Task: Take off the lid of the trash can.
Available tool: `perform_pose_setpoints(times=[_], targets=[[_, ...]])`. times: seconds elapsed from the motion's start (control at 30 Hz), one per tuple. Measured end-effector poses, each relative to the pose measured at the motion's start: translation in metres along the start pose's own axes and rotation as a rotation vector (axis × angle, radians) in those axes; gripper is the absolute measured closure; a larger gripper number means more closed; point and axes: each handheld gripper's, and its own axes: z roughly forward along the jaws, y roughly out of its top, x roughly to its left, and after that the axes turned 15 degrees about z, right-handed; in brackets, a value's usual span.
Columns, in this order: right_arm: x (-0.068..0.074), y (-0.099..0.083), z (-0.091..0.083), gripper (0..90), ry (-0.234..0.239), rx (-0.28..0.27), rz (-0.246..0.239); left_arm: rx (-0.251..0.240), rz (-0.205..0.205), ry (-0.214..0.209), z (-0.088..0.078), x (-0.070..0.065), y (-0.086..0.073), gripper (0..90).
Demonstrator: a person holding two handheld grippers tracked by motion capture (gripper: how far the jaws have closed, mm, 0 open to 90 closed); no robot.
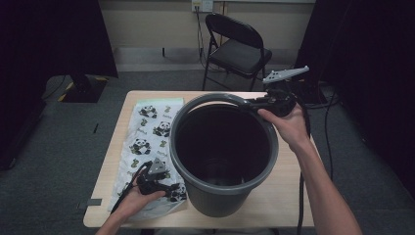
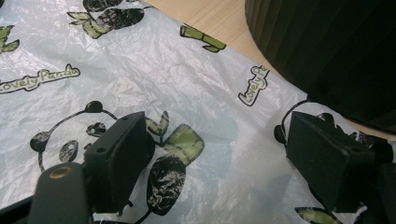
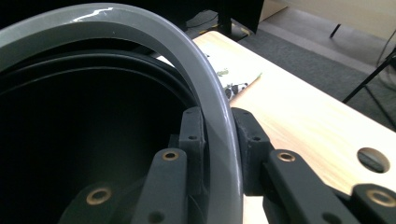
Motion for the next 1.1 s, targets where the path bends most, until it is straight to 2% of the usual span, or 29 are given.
perform_pose_setpoints(times=[0.03, 0.07, 0.23, 0.27, 0.33, 0.37, 0.4, 0.43, 0.5, 0.53, 0.57, 0.67, 0.83, 0.87, 0.9, 0.93, 0.97, 1.03, 1.07, 1.1], targets=[[-0.001, 0.0, 0.0, 76.0, 0.008, -0.002, 0.008, -0.001, 0.0, 0.0, 0.0, 0.0, 0.0, 20.4], [-0.007, -0.001, -0.002, 76.9, 0.089, -0.029, 0.052, -0.002, -0.001, 0.0, 0.0, 0.0, 0.0, 20.4], [-0.012, -0.002, -0.002, 77.5, 0.116, -0.03, 0.082, -0.003, -0.001, 0.0, 0.0, 0.0, 0.0, 20.4], [-0.014, -0.002, -0.004, 77.9, 0.151, -0.049, 0.098, -0.004, -0.001, 0.001, 0.0, 0.0, 0.0, 20.4], [-0.015, -0.002, -0.006, 78.0, 0.169, -0.058, 0.108, -0.004, 0.0, 0.001, 0.0, 0.0, -0.001, 20.4], [-0.017, -0.002, -0.01, 78.2, 0.208, -0.081, 0.125, -0.005, -0.001, 0.002, 0.0, 0.0, -0.001, 20.4], [-0.017, -0.002, -0.01, 78.2, 0.208, -0.081, 0.125, -0.005, -0.001, 0.002, 0.0, 0.0, -0.001, 20.4], [-0.018, -0.003, -0.014, 78.5, 0.234, -0.088, 0.137, -0.007, -0.001, 0.004, 0.0, 0.0, -0.001, 20.4], [-0.018, -0.003, -0.015, 78.6, 0.224, -0.092, 0.136, -0.007, -0.001, 0.004, 0.0, 0.0, -0.001, 20.4], [-0.022, -0.004, -0.019, 78.9, 0.288, -0.111, 0.164, -0.005, 0.0, 0.001, 0.0, 0.0, -0.001, 20.3], [-0.022, -0.004, -0.021, 79.0, 0.271, -0.114, 0.16, -0.005, 0.0, 0.001, 0.0, 0.0, -0.001, 20.4], [-0.024, -0.004, -0.023, 79.2, 0.268, -0.118, 0.166, -0.005, 0.0, 0.002, 0.0, 0.0, -0.001, 20.3], [-0.032, -0.002, -0.02, 79.5, 0.193, -0.14, 0.237, -0.003, -0.003, 0.001, -0.001, 0.0, -0.001, 20.4], [-0.032, -0.002, -0.02, 79.5, 0.193, -0.14, 0.237, -0.003, -0.003, 0.001, -0.001, 0.0, -0.001, 20.4], [-0.035, 0.001, -0.016, 79.5, 0.159, -0.157, 0.276, -0.005, -0.001, 0.001, 0.0, 0.0, -0.001, 20.4], [-0.035, 0.001, -0.016, 79.5, 0.159, -0.157, 0.276, -0.005, -0.001, 0.001, 0.0, 0.0, -0.001, 20.3], [-0.037, 0.003, -0.014, 79.7, 0.115, -0.183, 0.304, -0.005, 0.0, 0.001, 0.0, 0.0, -0.001, 20.4], [-0.038, 0.003, -0.014, 79.8, 0.102, -0.195, 0.313, -0.005, 0.0, 0.0, 0.0, 0.0, -0.001, 20.3], [-0.039, 0.004, -0.013, 79.8, 0.075, -0.215, 0.33, -0.004, -0.001, 0.001, -0.001, 0.0, -0.001, 20.3], [-0.039, 0.006, -0.013, 79.8, 0.012, -0.246, 0.355, -0.004, 0.001, 0.0, -0.001, 0.0, -0.001, 20.4]])
